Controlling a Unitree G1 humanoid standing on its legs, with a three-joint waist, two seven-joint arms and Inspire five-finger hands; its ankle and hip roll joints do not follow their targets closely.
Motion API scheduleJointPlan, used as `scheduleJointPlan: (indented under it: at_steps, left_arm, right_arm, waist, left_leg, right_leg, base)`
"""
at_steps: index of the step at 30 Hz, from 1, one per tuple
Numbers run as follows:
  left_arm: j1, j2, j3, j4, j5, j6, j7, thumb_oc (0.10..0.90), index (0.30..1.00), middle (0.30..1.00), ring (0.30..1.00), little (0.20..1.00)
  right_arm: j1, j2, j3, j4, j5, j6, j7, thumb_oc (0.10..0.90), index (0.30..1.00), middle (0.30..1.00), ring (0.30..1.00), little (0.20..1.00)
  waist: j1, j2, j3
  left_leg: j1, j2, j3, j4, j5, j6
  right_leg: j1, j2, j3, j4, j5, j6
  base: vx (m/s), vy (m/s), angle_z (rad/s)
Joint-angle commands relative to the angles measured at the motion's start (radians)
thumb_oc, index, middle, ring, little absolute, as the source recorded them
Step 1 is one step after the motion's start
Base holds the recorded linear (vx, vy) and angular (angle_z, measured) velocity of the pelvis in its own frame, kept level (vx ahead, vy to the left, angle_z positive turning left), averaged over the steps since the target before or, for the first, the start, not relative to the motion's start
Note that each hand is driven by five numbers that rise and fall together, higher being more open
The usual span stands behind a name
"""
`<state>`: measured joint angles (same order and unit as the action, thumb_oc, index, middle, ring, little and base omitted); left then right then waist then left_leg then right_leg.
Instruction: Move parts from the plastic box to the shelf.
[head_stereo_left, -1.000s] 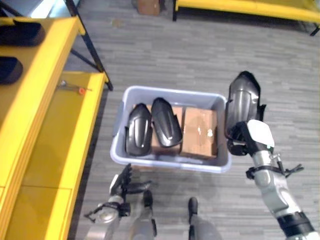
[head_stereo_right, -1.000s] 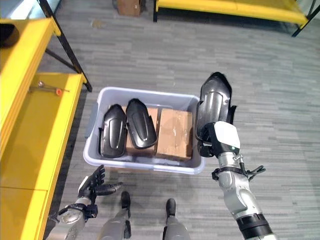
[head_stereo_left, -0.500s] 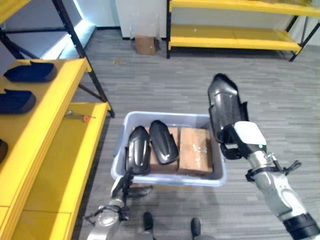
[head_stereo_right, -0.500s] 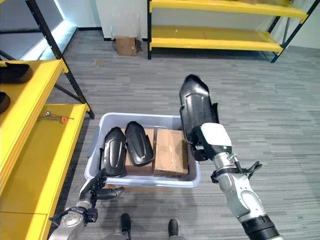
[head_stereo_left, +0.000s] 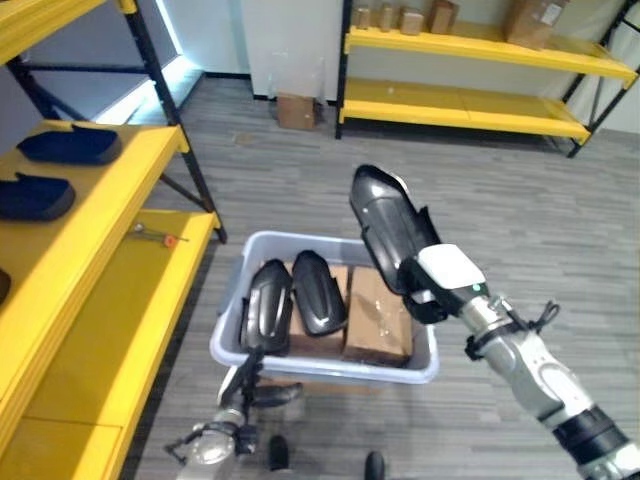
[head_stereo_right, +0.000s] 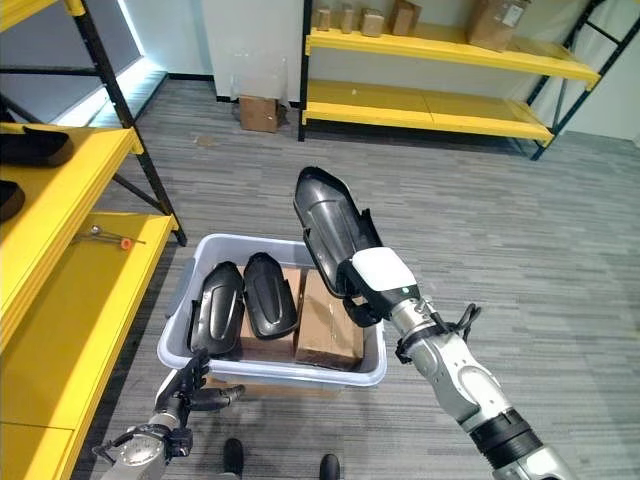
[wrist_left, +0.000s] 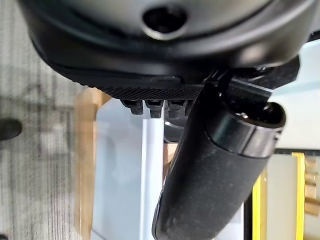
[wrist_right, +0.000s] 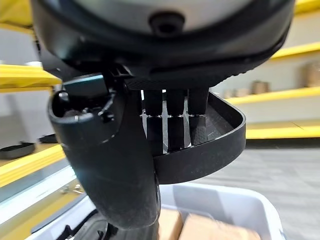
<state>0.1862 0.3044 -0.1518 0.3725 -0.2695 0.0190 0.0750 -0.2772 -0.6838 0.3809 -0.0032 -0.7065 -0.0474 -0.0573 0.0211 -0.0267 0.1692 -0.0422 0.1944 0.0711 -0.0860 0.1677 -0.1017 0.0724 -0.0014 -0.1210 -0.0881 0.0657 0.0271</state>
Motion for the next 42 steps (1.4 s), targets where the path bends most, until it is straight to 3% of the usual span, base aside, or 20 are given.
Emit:
scheduleJointPlan:
  at_steps: [1,3,6,10,14,15,18,20,21,31,42]
  left_arm:
    - [-0.078,0.005,-0.004,0.007,-0.041,-0.062,0.009,0.9,1.0,1.0,1.0,1.0]
    - [-0.079,0.002,0.001,0.0,-0.046,-0.064,0.013,0.9,1.0,1.0,1.0,1.0]
    - [-0.08,0.002,0.016,-0.003,-0.054,-0.068,0.014,0.9,1.0,1.0,1.0,1.0]
    - [-0.096,-0.011,0.028,-0.004,-0.059,-0.073,0.023,0.9,1.0,1.0,1.0,1.0]
    - [-0.108,-0.022,0.024,-0.008,-0.063,-0.072,0.027,0.9,1.0,1.0,1.0,1.0]
    - [-0.115,-0.024,0.02,-0.01,-0.058,-0.07,0.024,0.9,1.0,1.0,1.0,1.0]
    - [-0.112,-0.029,0.015,0.001,-0.03,-0.066,0.01,0.9,1.0,1.0,1.0,1.0]
    - [-0.105,-0.027,0.013,-0.004,-0.026,-0.066,0.008,0.9,1.0,1.0,1.0,1.0]
    - [-0.099,-0.025,0.022,-0.006,-0.015,-0.068,0.011,0.9,1.0,1.0,1.0,1.0]
    - [-0.072,-0.007,0.055,-0.025,0.017,-0.067,0.003,0.9,1.0,1.0,1.0,1.0]
    - [-0.063,0.011,0.081,-0.058,0.041,-0.07,0.009,0.9,1.0,1.0,1.0,1.0]
  right_arm:
    - [-0.228,-0.049,-0.032,-0.121,0.005,-0.02,-0.097,0.4,0.3,0.3,0.3,0.3]
    - [-0.234,-0.044,-0.036,-0.12,0.003,-0.016,-0.104,0.4,0.3,0.3,0.3,0.3]
    - [-0.233,-0.046,-0.042,-0.122,-0.004,-0.012,-0.11,0.4,0.3,0.3,0.3,0.3]
    - [-0.205,-0.04,-0.056,-0.134,-0.021,-0.008,-0.12,0.4,0.3,0.3,0.3,0.3]
    - [-0.166,-0.044,-0.09,-0.141,-0.027,0.005,-0.127,0.4,0.3,0.3,0.3,0.3]
    - [-0.14,-0.047,-0.114,-0.144,-0.028,0.011,-0.132,0.4,0.3,0.3,0.3,0.3]
    - [-0.082,-0.058,-0.161,-0.147,-0.031,0.017,-0.13,0.4,0.3,0.3,0.3,0.3]
    - [-0.067,-0.053,-0.169,-0.148,-0.033,0.017,-0.124,0.4,0.3,0.3,0.3,0.3]
    - [-0.051,-0.044,-0.172,-0.14,-0.033,0.018,-0.118,0.4,0.3,0.3,0.3,0.3]
    - [-0.054,-0.011,-0.146,-0.147,-0.073,0.011,-0.074,0.4,0.3,0.3,0.3,0.3]
    - [-0.124,0.05,-0.075,-0.116,-0.1,0.022,-0.049,0.4,0.3,0.3,0.3,0.3]
  waist:
    - [0.034,0.029,-0.035]
    - [0.036,0.037,-0.018]
    - [0.038,0.034,-0.009]
    - [0.031,0.015,-0.015]
    - [0.01,0.018,-0.027]
    - [-0.001,0.028,-0.036]
    - [-0.016,0.039,-0.055]
    - [-0.013,0.044,-0.063]
    - [-0.006,0.048,-0.078]
    - [0.049,0.003,-0.085]
    - [0.091,-0.046,-0.08]
  left_leg:
    - [-0.026,0.096,-0.077,-0.001,0.094,-0.058]
    - [-0.051,0.082,-0.076,-0.001,0.123,-0.053]
    - [-0.028,0.078,-0.01,-0.001,0.127,-0.03]
    - [0.011,0.075,0.102,0.186,0.0,0.005]
    - [0.041,0.077,0.15,0.254,-0.058,0.0]
    - [0.067,0.072,0.171,0.242,-0.108,-0.014]
    - [0.105,0.07,0.245,0.115,-0.117,-0.016]
    - [0.129,0.059,0.24,0.06,-0.108,-0.014]
    - [0.151,0.03,0.218,0.004,-0.116,-0.001]
    - [0.123,-0.064,0.184,-0.001,-0.165,0.049]
    - [0.093,-0.171,0.111,-0.001,-0.203,0.114]
  right_leg:
    - [-0.06,-0.003,-0.056,0.122,-0.087,-0.001]
    - [-0.066,-0.014,-0.091,0.117,-0.08,-0.006]
    - [-0.077,-0.038,-0.123,0.111,-0.07,-0.009]
    - [-0.084,-0.082,-0.194,0.076,-0.046,-0.017]
    - [-0.072,-0.097,-0.259,0.062,-0.043,-0.016]
    - [-0.053,-0.105,-0.281,0.066,-0.053,0.0]
    - [-0.028,-0.137,-0.334,0.073,-0.041,0.025]
    - [-0.022,-0.143,-0.344,0.072,-0.041,0.032]
    - [-0.016,-0.16,-0.35,0.07,-0.028,0.046]
    - [-0.004,-0.257,-0.408,0.057,0.056,0.111]
    - [-0.008,-0.346,-0.406,0.075,0.137,0.168]
  base:
    - [-0.19,-0.141,0.48]
    - [-0.14,-0.065,0.42]
    - [-0.07,-0.019,0.67]
    - [-0.1,-0.049,0.38]
    - [0.0,0.029,1.17]
    - [0.09,0.154,1.01]
    - [0.07,0.206,1.18]
    - [0.06,0.191,1.01]
    - [0.09,0.232,0.43]
    - [0.02,0.179,0.11]
    - [-0.02,0.157,0.19]
